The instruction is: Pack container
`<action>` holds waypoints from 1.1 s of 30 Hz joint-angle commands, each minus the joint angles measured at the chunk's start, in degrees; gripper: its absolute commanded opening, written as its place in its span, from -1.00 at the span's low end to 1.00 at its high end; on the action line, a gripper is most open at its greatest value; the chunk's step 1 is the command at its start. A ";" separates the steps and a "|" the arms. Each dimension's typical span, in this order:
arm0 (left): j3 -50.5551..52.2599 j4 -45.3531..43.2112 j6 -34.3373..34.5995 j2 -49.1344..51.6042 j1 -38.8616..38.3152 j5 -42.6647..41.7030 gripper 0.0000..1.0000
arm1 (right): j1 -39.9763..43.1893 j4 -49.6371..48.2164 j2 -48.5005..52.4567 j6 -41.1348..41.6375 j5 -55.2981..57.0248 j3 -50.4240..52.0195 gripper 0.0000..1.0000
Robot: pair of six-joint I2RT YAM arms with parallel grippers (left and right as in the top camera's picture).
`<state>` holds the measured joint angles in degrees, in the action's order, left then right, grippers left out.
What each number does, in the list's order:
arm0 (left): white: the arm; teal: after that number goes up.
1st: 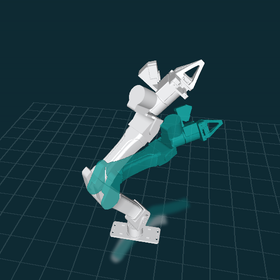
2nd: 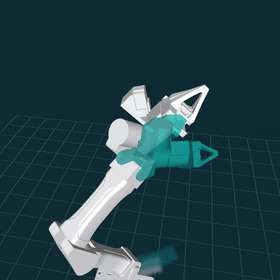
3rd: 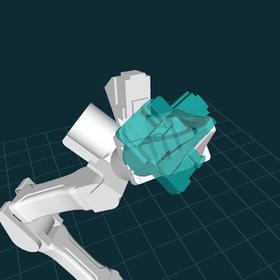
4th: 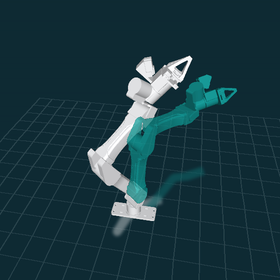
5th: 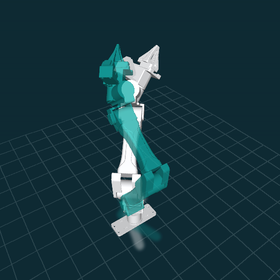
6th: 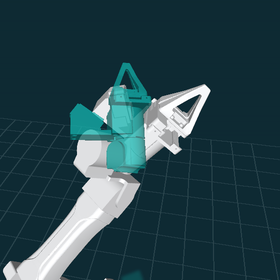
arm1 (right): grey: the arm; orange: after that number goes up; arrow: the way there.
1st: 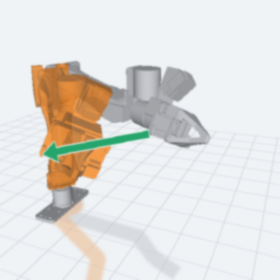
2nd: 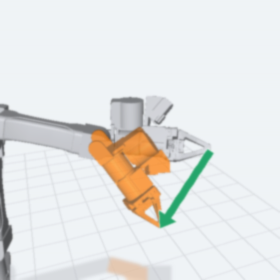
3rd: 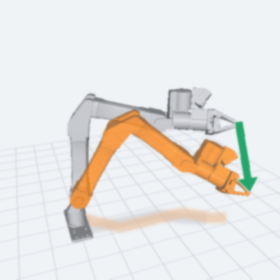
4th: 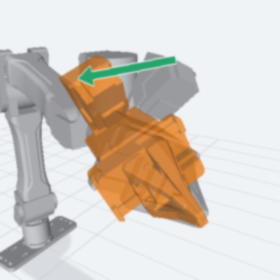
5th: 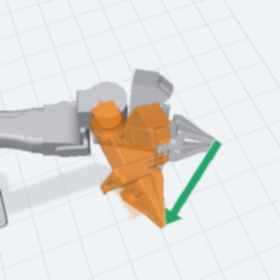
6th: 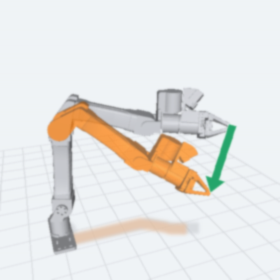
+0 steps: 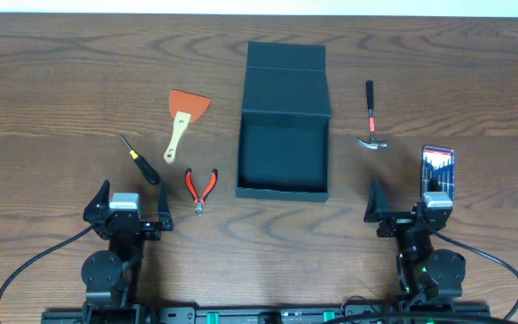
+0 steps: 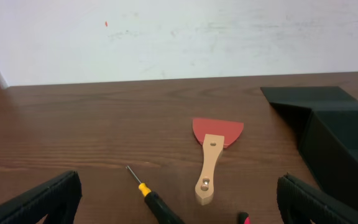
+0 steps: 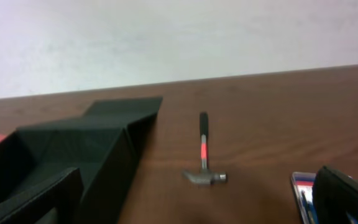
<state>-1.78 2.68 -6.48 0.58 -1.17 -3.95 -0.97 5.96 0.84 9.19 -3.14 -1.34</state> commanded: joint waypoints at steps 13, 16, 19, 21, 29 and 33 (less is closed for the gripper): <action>1.55 0.87 -0.81 -0.35 0.09 -0.57 0.97 | 0.37 18.08 25.66 -2.67 4.81 -33.24 0.99; 1.55 0.87 -0.81 -0.35 0.09 -0.57 0.97 | 0.37 25.73 35.91 -2.67 4.85 -43.06 0.99; 1.55 0.87 -0.81 -0.35 0.09 -0.57 0.97 | 0.37 33.64 45.86 -2.67 4.85 -52.59 0.99; 1.55 0.87 -0.81 -0.35 0.09 -0.57 0.97 | 0.37 39.32 52.65 -2.93 4.83 -59.06 0.98; 1.55 0.87 -0.81 -0.35 0.09 -0.55 0.97 | 0.37 52.78 70.95 -8.90 8.31 -72.89 0.99; 1.55 0.87 -0.81 -0.35 0.09 -0.55 0.97 | 0.37 53.11 74.25 -8.87 8.74 -72.85 0.98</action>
<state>-1.78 2.68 -6.46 0.58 -1.17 -3.95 -0.97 58.65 73.76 2.07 3.60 -72.82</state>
